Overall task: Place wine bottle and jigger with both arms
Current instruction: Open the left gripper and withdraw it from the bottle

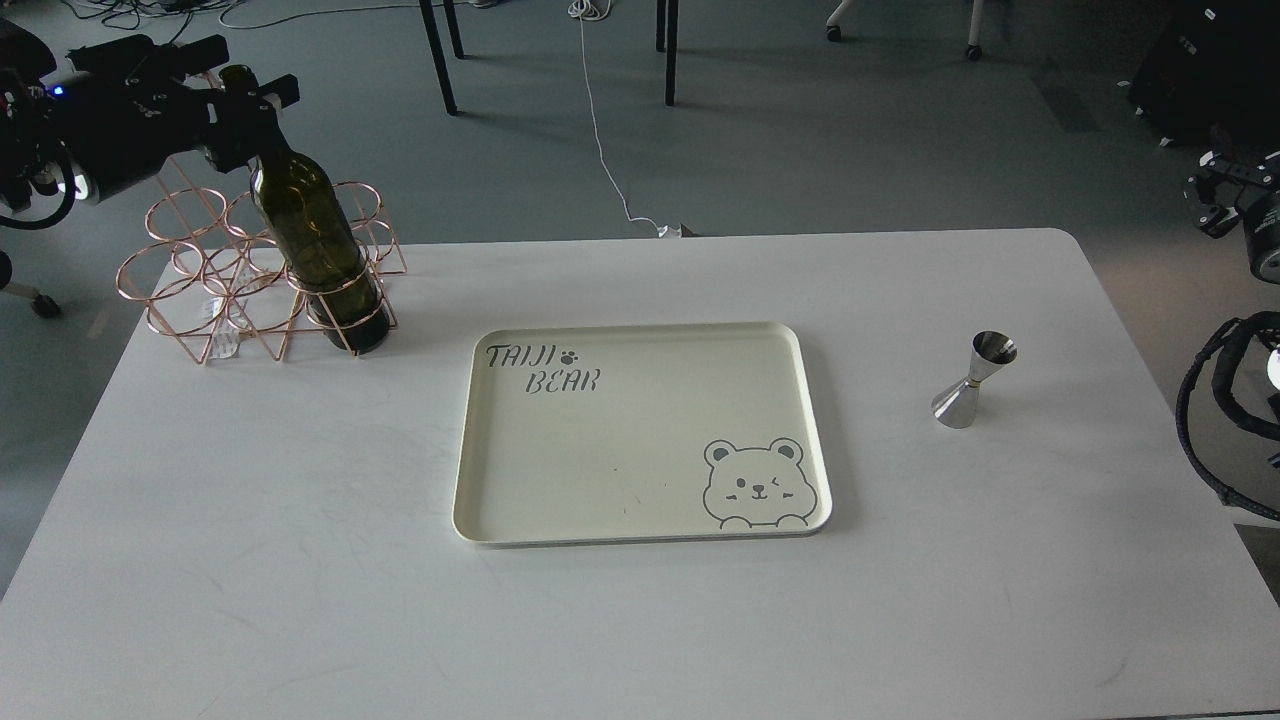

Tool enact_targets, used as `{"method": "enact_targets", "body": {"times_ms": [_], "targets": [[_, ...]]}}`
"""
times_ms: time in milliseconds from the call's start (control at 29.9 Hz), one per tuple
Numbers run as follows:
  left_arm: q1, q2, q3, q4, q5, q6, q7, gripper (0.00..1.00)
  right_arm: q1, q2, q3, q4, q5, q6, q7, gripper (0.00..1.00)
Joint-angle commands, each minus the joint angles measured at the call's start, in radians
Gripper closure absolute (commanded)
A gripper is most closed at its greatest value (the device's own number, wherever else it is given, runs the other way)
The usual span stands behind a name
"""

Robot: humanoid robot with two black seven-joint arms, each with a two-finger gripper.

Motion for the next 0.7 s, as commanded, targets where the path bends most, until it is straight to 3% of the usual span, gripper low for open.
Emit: {"method": "enact_targets", "body": {"times_ms": [0,200,467,568,668], "targets": [[-0.013,0.004,-0.013,-0.005,-0.070,-0.001,0.001,0.17,0.002,0.000,0.000,0.000,0.000,0.000,0.000,0.00],[-0.081,0.015,-0.019,0.001,-0.427,-0.008,0.000,0.06,0.009,0.000,0.006,0.002,0.000,0.000,0.000,0.00],[-0.084,0.070,-0.016,0.070,-1.053,-0.035,0.001,0.03,0.014,0.000,0.014,0.000,0.002,0.000,0.000,0.00],[-0.074,0.081,-0.016,0.148,-1.265,-0.090,0.001,0.03,0.011,-0.001,0.006,0.000,0.002,0.000,0.000,0.00],[-0.062,0.077,-0.013,0.251,-1.449,-0.197,0.001,0.02,0.008,-0.002,0.009,0.000,0.002,0.000,0.000,0.00]]}}
